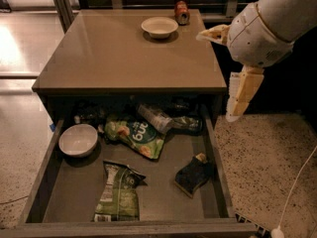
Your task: Pick green jalapeno chip bag from top drawer and place on counter
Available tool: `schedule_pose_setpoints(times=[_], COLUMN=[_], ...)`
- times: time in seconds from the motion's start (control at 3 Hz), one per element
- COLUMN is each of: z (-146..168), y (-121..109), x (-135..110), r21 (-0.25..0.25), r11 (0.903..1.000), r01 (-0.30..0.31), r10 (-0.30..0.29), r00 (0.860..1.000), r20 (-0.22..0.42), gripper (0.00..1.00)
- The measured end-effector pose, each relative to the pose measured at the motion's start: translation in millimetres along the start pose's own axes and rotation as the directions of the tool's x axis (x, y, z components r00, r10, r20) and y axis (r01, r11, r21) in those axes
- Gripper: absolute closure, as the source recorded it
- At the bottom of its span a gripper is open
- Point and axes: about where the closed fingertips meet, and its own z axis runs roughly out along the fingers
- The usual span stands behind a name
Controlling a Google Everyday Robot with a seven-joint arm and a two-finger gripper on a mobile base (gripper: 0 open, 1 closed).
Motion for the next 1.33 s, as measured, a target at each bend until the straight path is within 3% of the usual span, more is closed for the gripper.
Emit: schedule_pose_setpoints(times=[0.33, 0.67, 1.0, 1.33], z=[0.5, 0.5, 2.4, 8.8], y=[3.0, 3.0, 3.1, 5.7], x=[-4.5, -4.5, -6.2, -12.0], r21=[-0.017, -0.017, 0.014, 0.112], r11=[0.9916, 0.9916, 0.9881, 0.9684], r01=[0.128, 0.128, 0.153, 0.223], r10=[-0.128, -0.128, -0.154, -0.247], r00=[0.991, 0.991, 0.982, 0.916], r20=[0.035, 0.035, 0.106, 0.316], gripper=[0.0, 0.0, 0.0, 0.0])
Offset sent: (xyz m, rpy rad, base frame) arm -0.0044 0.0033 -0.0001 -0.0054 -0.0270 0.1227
